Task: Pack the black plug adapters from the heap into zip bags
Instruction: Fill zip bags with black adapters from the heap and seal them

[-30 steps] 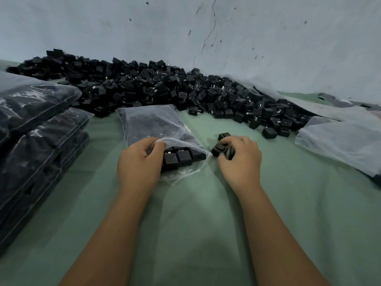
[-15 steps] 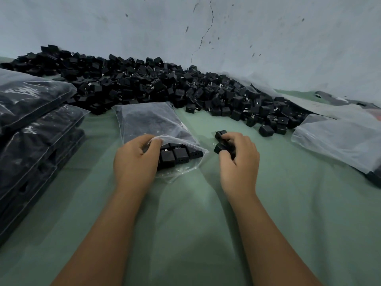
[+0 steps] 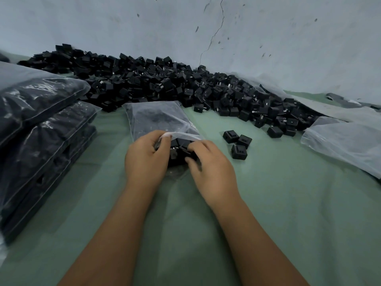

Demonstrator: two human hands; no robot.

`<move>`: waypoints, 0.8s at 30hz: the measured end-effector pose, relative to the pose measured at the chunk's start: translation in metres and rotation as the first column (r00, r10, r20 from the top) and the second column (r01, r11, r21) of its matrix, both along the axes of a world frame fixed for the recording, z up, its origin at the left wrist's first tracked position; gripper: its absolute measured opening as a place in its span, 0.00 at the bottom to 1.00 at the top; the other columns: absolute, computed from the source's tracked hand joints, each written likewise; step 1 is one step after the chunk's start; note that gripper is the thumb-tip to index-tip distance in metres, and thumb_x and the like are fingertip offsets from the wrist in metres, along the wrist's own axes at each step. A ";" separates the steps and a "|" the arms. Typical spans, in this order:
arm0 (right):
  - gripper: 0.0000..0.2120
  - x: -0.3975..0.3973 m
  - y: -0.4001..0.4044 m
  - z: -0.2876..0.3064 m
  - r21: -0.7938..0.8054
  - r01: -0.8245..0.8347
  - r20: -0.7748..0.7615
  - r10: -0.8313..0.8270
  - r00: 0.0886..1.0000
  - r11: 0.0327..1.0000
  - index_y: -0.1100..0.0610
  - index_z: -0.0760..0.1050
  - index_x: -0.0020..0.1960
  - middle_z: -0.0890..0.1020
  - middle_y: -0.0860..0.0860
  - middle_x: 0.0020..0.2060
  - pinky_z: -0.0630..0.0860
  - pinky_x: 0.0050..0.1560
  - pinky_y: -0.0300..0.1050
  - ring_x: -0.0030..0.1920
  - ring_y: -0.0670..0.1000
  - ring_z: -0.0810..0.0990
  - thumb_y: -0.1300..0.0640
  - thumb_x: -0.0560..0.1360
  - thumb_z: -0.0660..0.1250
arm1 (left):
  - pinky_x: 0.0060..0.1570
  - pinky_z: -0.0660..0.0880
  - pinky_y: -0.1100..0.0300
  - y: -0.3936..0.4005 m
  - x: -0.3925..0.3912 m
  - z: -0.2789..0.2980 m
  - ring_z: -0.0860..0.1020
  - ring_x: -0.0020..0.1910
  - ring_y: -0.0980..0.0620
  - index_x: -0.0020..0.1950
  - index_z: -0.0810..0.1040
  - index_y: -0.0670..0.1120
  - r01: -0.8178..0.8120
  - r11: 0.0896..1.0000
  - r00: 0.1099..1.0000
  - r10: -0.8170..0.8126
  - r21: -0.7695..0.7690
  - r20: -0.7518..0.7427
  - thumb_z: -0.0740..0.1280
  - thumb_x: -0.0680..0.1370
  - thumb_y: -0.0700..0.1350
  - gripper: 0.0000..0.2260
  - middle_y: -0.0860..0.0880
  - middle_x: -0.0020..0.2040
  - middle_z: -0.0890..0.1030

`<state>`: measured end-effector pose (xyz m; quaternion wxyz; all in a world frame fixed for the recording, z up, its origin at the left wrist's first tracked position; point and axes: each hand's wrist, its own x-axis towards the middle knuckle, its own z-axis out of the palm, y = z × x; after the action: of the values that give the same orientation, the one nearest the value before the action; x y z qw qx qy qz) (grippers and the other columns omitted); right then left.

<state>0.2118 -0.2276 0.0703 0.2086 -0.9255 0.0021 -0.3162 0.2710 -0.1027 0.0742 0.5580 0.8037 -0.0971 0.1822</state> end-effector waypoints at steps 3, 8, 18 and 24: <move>0.13 -0.004 -0.002 0.000 0.064 -0.069 0.000 0.069 0.998 0.996 0.52 0.80 0.58 0.79 0.47 0.54 0.76 0.51 0.47 0.53 0.50 0.78 0.60 0.76 0.63 | 0.42 0.77 0.50 0.001 -0.001 0.000 0.79 0.39 0.53 0.47 0.84 0.52 -0.008 1.000 1.000 0.008 0.010 0.002 0.63 0.80 0.47 0.09 0.55 0.37 0.82; 0.17 -0.008 0.002 0.005 -0.054 -0.074 -0.116 0.067 0.991 0.996 0.42 0.77 0.61 0.78 0.47 0.49 0.70 0.60 0.45 0.56 0.50 0.73 0.49 0.74 0.62 | 0.41 0.76 0.53 0.001 0.000 0.000 0.79 0.39 0.54 0.46 0.83 0.52 -0.011 1.000 1.000 0.011 0.029 -0.006 0.63 0.80 0.48 0.09 0.55 0.36 0.82; 0.24 -0.007 0.012 0.003 -0.306 -0.060 -0.229 -0.012 0.973 0.950 0.46 0.70 0.65 0.73 0.51 0.50 0.68 0.60 0.46 0.55 0.54 0.70 0.46 0.70 0.61 | 0.36 0.72 0.58 0.000 0.000 -0.001 0.77 0.37 0.58 0.44 0.82 0.53 -0.014 1.000 0.999 0.013 0.025 0.037 0.63 0.79 0.48 0.09 0.57 0.35 0.80; 0.22 0.006 0.022 0.007 -0.176 -0.109 -0.258 0.061 0.964 0.978 0.50 0.67 0.69 0.71 0.54 0.60 0.65 0.64 0.49 0.62 0.54 0.67 0.48 0.77 0.49 | 0.41 0.73 0.56 -0.001 -0.005 0.001 0.78 0.41 0.50 0.48 0.84 0.47 -0.064 0.993 0.956 0.033 0.097 0.293 0.63 0.78 0.46 0.10 0.52 0.40 0.82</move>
<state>0.2179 -0.2053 0.0769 0.1317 -0.9728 -0.0414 -0.1860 0.2655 -0.1038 0.0756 0.4897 0.7987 -0.1679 0.3067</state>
